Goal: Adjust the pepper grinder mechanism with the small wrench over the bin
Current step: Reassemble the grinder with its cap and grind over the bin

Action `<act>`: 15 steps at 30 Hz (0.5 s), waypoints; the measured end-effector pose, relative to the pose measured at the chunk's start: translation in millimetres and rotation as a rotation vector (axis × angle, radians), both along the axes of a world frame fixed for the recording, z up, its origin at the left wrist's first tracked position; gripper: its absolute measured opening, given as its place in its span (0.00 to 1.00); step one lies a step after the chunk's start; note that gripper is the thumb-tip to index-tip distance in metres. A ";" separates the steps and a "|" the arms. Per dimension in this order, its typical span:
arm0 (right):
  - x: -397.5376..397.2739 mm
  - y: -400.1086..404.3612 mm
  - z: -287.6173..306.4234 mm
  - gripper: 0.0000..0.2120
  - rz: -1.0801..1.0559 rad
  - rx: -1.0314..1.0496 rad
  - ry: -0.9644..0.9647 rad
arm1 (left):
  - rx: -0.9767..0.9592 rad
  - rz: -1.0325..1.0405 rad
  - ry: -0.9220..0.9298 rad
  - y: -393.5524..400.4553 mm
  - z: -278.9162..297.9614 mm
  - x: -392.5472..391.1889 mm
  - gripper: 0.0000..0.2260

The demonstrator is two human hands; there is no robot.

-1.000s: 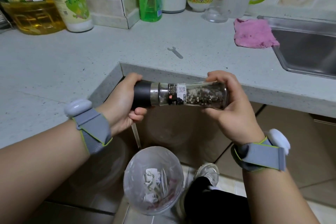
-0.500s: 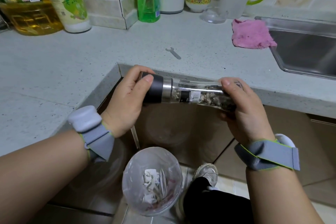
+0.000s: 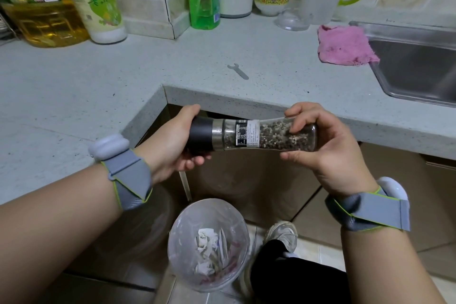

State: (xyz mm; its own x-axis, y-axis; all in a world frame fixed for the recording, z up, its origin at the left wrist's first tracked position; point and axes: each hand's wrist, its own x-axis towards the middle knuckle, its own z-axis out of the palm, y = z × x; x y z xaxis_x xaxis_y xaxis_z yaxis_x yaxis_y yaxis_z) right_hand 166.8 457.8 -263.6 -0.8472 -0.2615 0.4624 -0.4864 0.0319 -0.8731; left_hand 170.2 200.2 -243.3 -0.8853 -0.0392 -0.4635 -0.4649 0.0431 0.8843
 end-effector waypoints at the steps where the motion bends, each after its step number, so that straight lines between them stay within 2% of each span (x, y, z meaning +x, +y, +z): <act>1: 0.2 0.8 0.0 0.22 -0.002 0.004 -0.004 | -0.055 0.027 0.054 2.7 0.6 -0.3 0.22; 2: -0.1 0.1 -0.2 0.22 -0.006 0.003 -0.011 | -0.153 0.038 0.149 3.8 0.8 -1.0 0.19; 3: -0.4 -0.3 -0.7 0.23 -0.015 0.002 -0.017 | -0.335 0.021 0.303 3.9 -1.7 -1.6 0.17; 5: -1.0 -2.6 -2.3 0.23 -0.040 -0.008 -0.042 | -0.791 -0.085 0.727 0.9 -7.2 1.5 0.18; 6: -0.7 -3.9 -2.9 0.24 -0.047 -0.019 -0.065 | -0.959 -0.198 0.866 0.7 -7.9 6.1 0.23; 8: 0.2 -5.5 -2.3 0.25 -0.041 -0.047 -0.119 | -1.199 -0.463 0.881 2.2 -11.4 13.7 0.36; 9: 0.4 -6.1 -1.4 0.25 -0.033 -0.053 -0.134 | -1.256 -0.543 0.832 2.6 -14.4 14.5 0.41; 11: 2.9 -8.0 2.9 0.25 -0.002 -0.065 -0.144 | -1.251 -0.531 0.777 2.6 -17.8 13.3 0.41; 13: 6.7 -9.7 8.4 0.26 0.022 -0.099 -0.129 | -1.114 -0.406 0.775 1.9 -16.4 11.4 0.35; 15: 9.6 -12.3 11.2 0.28 0.009 -0.159 -0.106 | -0.921 -0.376 0.718 4.3 -11.7 12.8 0.25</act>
State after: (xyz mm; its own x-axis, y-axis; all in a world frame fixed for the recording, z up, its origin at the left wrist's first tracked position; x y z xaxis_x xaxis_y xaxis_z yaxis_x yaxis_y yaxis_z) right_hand 176.4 445.5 -252.4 -0.8914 -0.1999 0.4067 -0.3911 -0.1142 -0.9132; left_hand 183.0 204.5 -255.0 -0.9550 0.2185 0.2003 0.2917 0.8135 0.5032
